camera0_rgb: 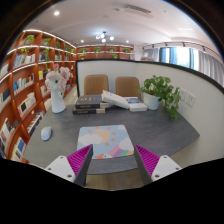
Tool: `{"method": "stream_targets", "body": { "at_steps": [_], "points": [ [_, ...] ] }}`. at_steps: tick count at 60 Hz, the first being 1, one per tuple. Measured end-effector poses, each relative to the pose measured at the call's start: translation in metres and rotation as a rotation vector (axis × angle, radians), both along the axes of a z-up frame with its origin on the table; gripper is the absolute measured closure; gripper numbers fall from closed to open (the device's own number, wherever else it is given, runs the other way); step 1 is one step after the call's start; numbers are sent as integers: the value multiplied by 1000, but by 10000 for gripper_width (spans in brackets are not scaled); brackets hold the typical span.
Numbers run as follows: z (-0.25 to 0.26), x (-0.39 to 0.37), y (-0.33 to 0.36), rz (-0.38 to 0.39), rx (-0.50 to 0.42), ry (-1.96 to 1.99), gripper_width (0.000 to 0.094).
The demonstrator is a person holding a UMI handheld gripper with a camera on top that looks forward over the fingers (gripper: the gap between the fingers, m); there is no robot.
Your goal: Arrange mouse
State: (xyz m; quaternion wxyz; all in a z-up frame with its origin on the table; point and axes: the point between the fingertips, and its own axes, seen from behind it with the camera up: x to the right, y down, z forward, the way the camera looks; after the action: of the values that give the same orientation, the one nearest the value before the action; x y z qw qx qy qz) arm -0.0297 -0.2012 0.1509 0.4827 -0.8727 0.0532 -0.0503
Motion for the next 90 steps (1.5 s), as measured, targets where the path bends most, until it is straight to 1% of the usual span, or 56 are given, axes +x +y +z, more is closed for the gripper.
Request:
{"method": "stream_targets", "body": {
  "at_steps": [6,13,23,30,37,43,60,63,67,68,69,72,74,84,88,90],
  "points": [
    [-48,-54,-8,64,-79,29,112],
    [-91,-118,-15,140,-165,58,109],
    [-132,-213,-3,245,-236,102,109],
    [-149,-269,22,294,-263,117,107],
    [-159,-312,61,327,-274,121,103],
    [-163,-335,100,337,-270,118,101],
    [-166,-371,196,317,-245,106,124],
    [-167,-374,206,319,-244,94,174],
    [-169,-374,217,321,-243,78,287],
    [-170,-373,219,320,-245,69,330],
    [-170,-372,220,321,-245,55,411],
    [-171,-372,220,333,-255,41,423],
    [-170,-372,219,324,-265,49,448],
    [-170,-372,218,334,-290,80,602],
    [-167,-371,214,353,-322,90,604],
    [-156,-369,216,374,-309,87,603]
  ]
}}
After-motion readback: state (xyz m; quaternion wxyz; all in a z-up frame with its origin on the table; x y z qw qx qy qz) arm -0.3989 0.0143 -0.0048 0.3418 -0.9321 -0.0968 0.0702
